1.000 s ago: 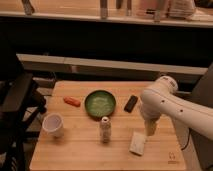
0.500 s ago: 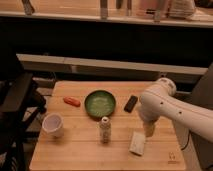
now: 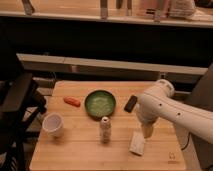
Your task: Knock the bottle over
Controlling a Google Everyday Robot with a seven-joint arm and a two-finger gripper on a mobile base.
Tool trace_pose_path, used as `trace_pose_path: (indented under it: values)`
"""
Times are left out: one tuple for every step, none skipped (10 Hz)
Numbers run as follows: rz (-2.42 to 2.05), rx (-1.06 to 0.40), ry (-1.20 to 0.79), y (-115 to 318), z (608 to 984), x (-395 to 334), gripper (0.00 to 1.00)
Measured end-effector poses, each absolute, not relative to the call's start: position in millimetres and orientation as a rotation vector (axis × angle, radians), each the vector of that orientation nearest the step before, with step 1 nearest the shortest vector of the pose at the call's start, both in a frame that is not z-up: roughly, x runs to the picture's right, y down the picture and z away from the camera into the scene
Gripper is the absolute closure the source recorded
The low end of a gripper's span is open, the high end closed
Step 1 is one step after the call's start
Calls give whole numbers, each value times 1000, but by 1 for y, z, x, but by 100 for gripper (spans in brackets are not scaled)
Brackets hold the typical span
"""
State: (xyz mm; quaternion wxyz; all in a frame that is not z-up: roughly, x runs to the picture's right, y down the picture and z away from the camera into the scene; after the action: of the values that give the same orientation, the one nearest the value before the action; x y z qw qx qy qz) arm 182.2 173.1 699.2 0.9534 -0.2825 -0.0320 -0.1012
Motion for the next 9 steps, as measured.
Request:
trace_pose_path:
  values:
    - [-214, -575, -72, 175, 699, 178, 21]
    - [-221, -577, -77, 175, 700, 173, 20]
    - [-228, -578, -83, 177, 700, 170, 20]
    - [-236, -578, -88, 178, 699, 170, 22]
    - [-242, -579, -94, 180, 699, 169, 28]
    - [-250, -581, -103, 181, 698, 168, 39]
    - [-252, -582, -105, 183, 698, 167, 43]
    - [-254, -582, -106, 183, 698, 166, 43]
    - [-259, -582, -111, 184, 698, 163, 37]
